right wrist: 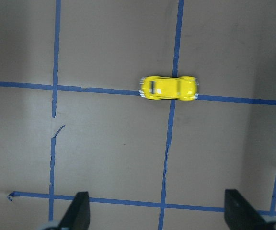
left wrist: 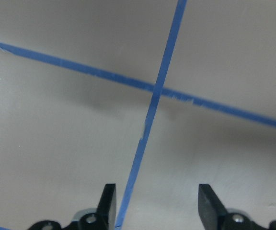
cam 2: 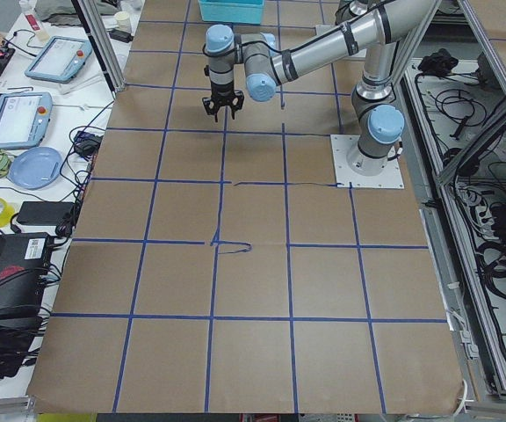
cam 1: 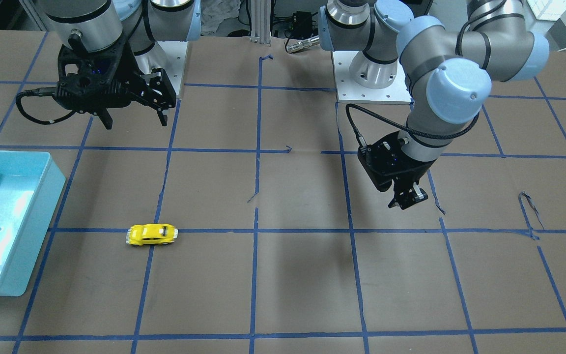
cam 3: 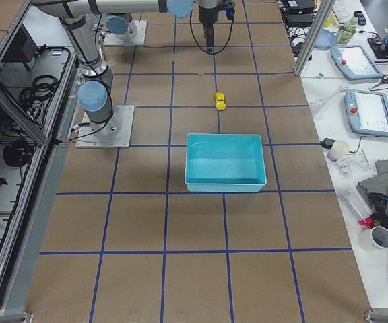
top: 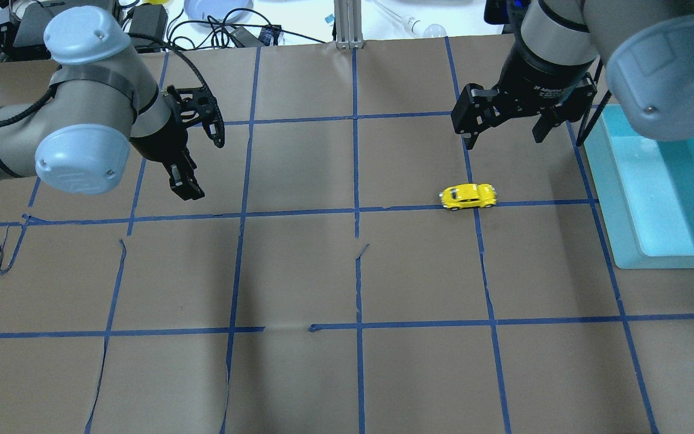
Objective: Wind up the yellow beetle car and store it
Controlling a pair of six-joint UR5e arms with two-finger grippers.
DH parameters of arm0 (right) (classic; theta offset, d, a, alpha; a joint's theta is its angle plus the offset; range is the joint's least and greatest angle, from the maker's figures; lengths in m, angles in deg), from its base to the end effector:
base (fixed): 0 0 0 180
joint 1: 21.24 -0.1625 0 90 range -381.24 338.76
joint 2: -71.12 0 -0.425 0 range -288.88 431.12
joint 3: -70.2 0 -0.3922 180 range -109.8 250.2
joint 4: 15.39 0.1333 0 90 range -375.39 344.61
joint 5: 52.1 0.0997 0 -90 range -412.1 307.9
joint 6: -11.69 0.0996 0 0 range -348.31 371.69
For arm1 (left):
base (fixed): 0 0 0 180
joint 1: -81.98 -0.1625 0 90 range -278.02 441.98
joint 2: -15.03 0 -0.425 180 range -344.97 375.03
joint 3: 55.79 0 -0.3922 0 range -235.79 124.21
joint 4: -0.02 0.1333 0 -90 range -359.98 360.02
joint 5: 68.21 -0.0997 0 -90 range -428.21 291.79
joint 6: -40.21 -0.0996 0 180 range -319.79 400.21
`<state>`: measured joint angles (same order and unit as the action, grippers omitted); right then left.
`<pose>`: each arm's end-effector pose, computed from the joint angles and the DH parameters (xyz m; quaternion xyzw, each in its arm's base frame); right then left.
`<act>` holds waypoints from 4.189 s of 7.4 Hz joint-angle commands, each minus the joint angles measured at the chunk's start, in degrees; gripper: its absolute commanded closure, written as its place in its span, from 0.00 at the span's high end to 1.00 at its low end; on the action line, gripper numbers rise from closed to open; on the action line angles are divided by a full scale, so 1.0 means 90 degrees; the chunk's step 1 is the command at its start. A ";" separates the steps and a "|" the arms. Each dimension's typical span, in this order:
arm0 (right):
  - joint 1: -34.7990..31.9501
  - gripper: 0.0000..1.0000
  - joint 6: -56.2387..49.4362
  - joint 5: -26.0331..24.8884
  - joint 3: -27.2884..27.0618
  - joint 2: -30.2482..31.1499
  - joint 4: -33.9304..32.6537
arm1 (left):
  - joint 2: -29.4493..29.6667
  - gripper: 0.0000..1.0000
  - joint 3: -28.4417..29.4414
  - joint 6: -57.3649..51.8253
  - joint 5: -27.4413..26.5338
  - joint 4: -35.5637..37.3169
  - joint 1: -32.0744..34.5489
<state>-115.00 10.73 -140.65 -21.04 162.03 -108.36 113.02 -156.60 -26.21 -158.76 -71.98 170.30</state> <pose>0.1676 -0.4797 0.4903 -0.0415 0.9988 -0.0227 0.0132 -0.1168 -0.5323 0.3560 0.5354 0.8446 0.0085 0.0001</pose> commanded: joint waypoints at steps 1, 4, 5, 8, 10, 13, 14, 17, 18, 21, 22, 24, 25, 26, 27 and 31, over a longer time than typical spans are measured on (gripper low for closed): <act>0.0017 1.00 0.0009 -0.0082 0.0011 -0.0022 -0.0002 | -0.0397 0.66 0.0341 0.1622 0.0002 -0.0720 0.0225; 0.0027 1.00 -0.0020 -0.0092 0.0098 -0.0051 -0.0032 | -0.0886 0.71 0.0439 0.4266 -0.0076 -0.0925 0.0225; 0.0027 1.00 -0.0020 -0.0122 0.0031 -0.0071 -0.0032 | -0.0935 0.74 0.0507 0.4874 -0.0076 -0.0964 0.0216; 0.0047 1.00 -0.0271 -0.0112 -0.0009 -0.0704 -0.0070 | -0.0877 0.89 0.0546 0.6235 -0.0008 -0.0984 0.0089; 0.0357 1.00 -0.1895 -0.0073 -0.0319 -0.0784 -0.0148 | -0.0897 1.00 0.0585 0.7363 -0.0028 -0.0965 0.0147; 0.0691 1.00 -0.5352 -0.0092 -0.1129 -0.1095 -0.1892 | -0.0926 1.00 0.0664 0.7585 -0.0076 -0.0984 0.0157; 0.0817 1.00 -0.6406 -0.0093 -0.1287 -0.1164 -0.2158 | -0.0916 1.00 0.0664 0.7585 -0.0057 -0.0984 0.0147; 0.1694 1.00 -0.9328 -0.0247 -0.1435 -0.1563 -0.2724 | -0.0916 1.00 0.0673 0.7810 -0.0066 -0.1187 0.0099; 0.1929 1.00 -1.0062 -0.0500 -0.1435 -0.1836 -0.3065 | -0.0926 1.00 0.0683 0.7810 -0.0067 -0.1228 0.0089; 0.2137 1.00 -1.1075 -0.0473 -0.1483 -0.2578 -0.4130 | -0.0936 1.00 0.0683 0.7810 -0.0076 -0.1219 0.0099; 0.2156 1.00 -1.1191 -0.0464 -0.1513 -0.2793 -0.4414 | -0.0936 1.00 0.0674 0.7810 -0.0076 -0.1228 0.0099; 0.2156 0.95 -1.1221 -0.0483 -0.1649 -0.2825 -0.4445 | -0.0936 1.00 0.0673 0.7810 -0.0076 -0.1228 0.0099; 0.2156 0.89 -1.1221 -0.0541 -0.1746 -0.2835 -0.4484 | -0.0936 1.00 0.0673 0.7810 -0.0076 -0.1228 0.0099; 0.2156 0.81 -1.1260 -0.0551 -0.1805 -0.2825 -0.4485 | -0.0936 1.00 0.0673 0.7810 -0.0076 -0.1228 0.0099; 0.2156 0.68 -1.1299 -0.0551 -0.1854 -0.2825 -0.4485 | -0.0936 1.00 0.0673 0.7810 -0.0076 -0.1228 0.0099; 0.2146 0.09 -1.1884 -0.0474 -0.1797 -0.2727 -0.4485 | -0.0936 1.00 0.0683 0.7800 -0.0076 -0.1219 0.0089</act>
<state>-95.61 -94.22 -145.37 -37.67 137.23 -148.65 104.59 -150.46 43.99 -159.44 -82.97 171.11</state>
